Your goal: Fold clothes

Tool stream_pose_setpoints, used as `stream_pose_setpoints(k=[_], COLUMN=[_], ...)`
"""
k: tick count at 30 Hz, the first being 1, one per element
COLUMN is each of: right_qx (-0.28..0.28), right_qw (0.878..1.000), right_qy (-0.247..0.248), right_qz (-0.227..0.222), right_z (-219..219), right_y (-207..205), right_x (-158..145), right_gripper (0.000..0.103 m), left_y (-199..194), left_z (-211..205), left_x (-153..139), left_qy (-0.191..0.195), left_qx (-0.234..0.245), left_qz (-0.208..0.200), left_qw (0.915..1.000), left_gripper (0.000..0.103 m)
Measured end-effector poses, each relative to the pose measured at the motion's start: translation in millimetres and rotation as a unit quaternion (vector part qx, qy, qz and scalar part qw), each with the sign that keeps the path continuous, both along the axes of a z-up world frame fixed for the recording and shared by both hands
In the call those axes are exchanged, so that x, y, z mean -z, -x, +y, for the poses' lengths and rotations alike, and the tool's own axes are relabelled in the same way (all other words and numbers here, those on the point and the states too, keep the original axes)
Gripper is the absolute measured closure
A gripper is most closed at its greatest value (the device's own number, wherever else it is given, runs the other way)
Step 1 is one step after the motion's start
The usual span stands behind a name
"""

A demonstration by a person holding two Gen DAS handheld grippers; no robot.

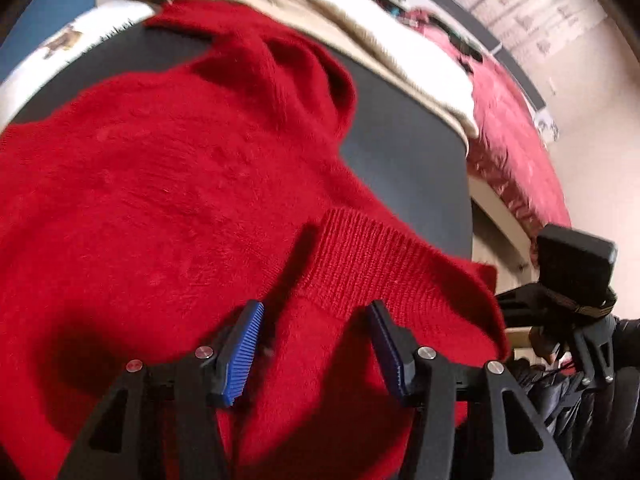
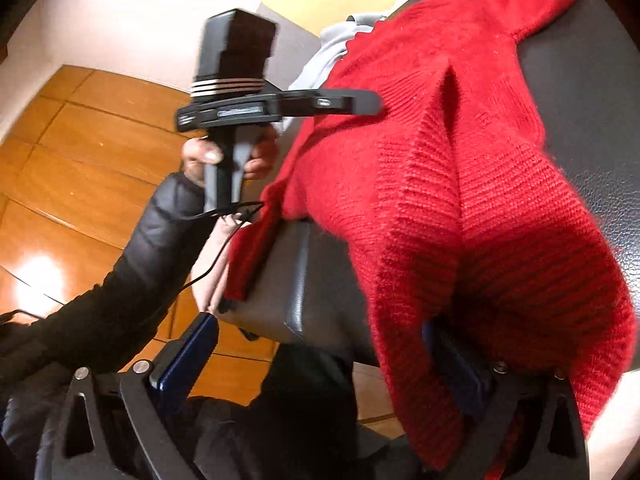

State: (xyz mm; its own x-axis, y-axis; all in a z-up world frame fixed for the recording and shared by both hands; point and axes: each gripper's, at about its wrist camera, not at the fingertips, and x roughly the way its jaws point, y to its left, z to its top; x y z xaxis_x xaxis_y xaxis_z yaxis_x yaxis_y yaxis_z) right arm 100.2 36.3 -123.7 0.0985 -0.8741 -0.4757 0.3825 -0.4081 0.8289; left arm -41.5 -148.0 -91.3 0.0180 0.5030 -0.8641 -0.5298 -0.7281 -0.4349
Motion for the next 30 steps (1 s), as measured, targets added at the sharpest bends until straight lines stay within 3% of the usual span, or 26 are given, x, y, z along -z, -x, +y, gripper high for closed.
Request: stream_pose_setpoints(k=[3,4,5,9,13,17,21,23,26,27,30], right_qx=[0.001,0.001,-0.007,-0.064,-0.121,-0.181,-0.246,-0.262,-0.236,-0.222,-0.155], right_qw=[1.000,1.000,1.000,0.998,0.992,0.983,0.969,0.965,0.970,0.972,0.980], right_qy=[0.007,0.010,0.011,0.008,0.005,0.000,-0.022,-0.035,-0.044,-0.048,-0.067], right_qz=[-0.010,-0.014,-0.016,-0.021,-0.026,-0.031,-0.028,-0.005,0.039,0.058,0.102], right_z=[2.0,2.7,0.0,-21.3,-42.7,-64.9,-78.8,-77.0,-74.5,-74.6,-85.7], right_y=[2.0,2.6,0.4,-17.9,-36.1,-54.9,-71.5,-71.0,-51.1,-42.1,-5.5], right_x=[-0.4,-0.5,-1.5,-8.2,-15.0,-21.5,-35.2,-51.0,-72.0,-79.1,-81.5], right_gripper=[0.000,0.000,0.000,0.000,0.000,0.000,0.000,0.000,0.000,0.000,0.000], left_y=[-7.9,-12.7,-23.2,-80.7,-156.3,-236.2,-301.1,-323.5,-338.0,-336.8,-315.1], left_z=[-2.6,-5.2,-12.5,-49.5,-93.7,-140.7,-180.6,-209.1,-252.1,-262.5,-273.0], left_x=[-0.1,-2.6,-9.9,-41.7,-58.1,-56.7,-28.7,-18.3,-20.7,-26.4,-44.8], left_qy=[-0.005,-0.009,-0.023,-0.093,-0.120,-0.121,-0.090,-0.093,-0.116,-0.125,-0.126], left_qx=[-0.012,-0.019,-0.032,-0.082,-0.131,-0.191,-0.256,-0.306,-0.406,-0.435,-0.480], left_qz=[0.008,0.017,0.030,0.080,0.102,0.099,0.051,0.032,0.058,0.078,0.147], left_qw=[0.9999,0.9996,0.9988,0.9892,0.9787,0.9691,0.9610,0.9469,0.9048,0.8884,0.8554], left_gripper=[0.069,0.087,0.097,0.097,0.098,0.098,0.095,0.085,0.079,0.079,0.076])
